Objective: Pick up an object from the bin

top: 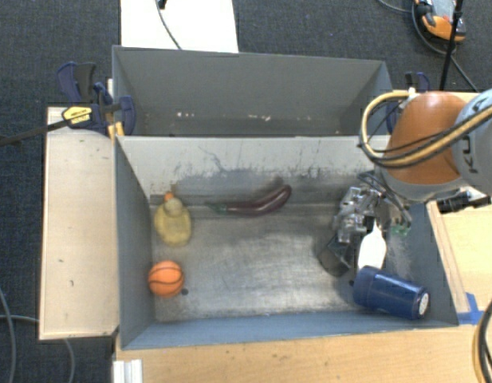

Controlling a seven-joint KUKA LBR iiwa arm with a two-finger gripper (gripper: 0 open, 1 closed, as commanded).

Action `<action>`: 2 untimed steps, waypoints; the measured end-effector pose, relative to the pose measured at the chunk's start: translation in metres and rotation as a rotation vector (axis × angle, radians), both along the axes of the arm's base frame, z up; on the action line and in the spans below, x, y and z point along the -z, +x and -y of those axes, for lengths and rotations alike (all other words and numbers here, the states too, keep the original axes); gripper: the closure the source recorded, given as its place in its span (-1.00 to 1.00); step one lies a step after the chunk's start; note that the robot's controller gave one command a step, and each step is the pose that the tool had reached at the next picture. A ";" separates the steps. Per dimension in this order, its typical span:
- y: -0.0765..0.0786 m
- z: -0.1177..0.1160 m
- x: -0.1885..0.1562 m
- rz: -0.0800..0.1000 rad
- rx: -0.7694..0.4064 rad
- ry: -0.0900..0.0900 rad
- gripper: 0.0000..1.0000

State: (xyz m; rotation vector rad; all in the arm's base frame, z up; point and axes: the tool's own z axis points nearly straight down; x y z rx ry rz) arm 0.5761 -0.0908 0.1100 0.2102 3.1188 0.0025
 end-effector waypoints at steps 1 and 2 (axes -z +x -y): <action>0.001 0.002 0.001 0.009 0.000 -0.004 -1.00; 0.001 0.002 0.001 0.009 -0.001 -0.004 -1.00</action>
Offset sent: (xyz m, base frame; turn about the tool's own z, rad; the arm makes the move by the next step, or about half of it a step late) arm 0.0000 0.0000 0.0000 0.0000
